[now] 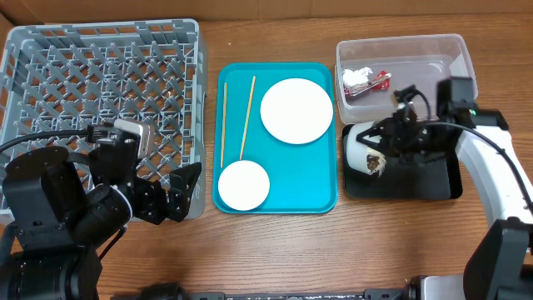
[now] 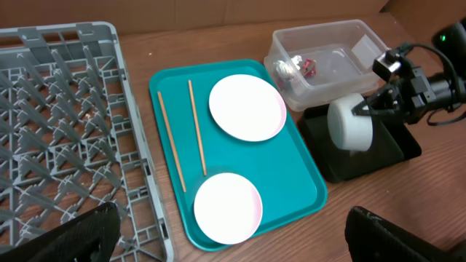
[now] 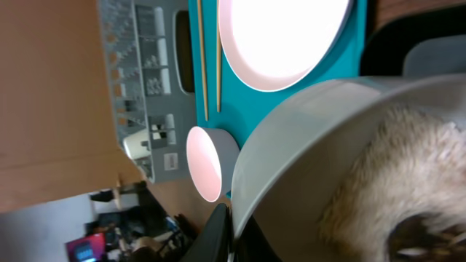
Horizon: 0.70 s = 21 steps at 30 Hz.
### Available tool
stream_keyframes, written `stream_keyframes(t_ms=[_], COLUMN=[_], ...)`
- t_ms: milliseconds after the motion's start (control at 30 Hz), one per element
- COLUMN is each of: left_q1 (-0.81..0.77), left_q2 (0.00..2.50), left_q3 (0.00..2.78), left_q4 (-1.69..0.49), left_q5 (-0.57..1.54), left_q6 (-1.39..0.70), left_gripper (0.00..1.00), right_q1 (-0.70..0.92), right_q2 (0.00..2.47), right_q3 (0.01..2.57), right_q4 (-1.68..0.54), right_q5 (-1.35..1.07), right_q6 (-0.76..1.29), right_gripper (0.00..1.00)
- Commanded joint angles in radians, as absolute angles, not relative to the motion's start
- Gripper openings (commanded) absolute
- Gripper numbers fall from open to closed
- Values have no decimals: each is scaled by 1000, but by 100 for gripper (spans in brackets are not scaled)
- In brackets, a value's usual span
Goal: Sort waste into correct bins and load items into the dishwasher
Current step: 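Tip the grey bowl over the black tray to dump the rice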
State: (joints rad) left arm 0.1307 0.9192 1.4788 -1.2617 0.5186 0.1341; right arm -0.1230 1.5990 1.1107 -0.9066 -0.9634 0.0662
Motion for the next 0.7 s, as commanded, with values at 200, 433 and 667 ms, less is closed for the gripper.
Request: stream_keyframes(t_ms=[200, 433, 667], left_q1=[130, 130, 130], left_q2=[916, 916, 916], left_q3=[1484, 1484, 1484], left_q4=[-1260, -1260, -1260], left_q5=[513, 513, 513], left_q6=[127, 127, 127], left_gripper=[100, 100, 100], right_q1=[-333, -371, -371], right_q2=[1596, 1596, 1596], right_q3=[911, 909, 909], right_q4=[-665, -660, -622], right_q5=[-1384, -1420, -1428], right_q6=[14, 15, 38], right_gripper=[4, 4, 4])
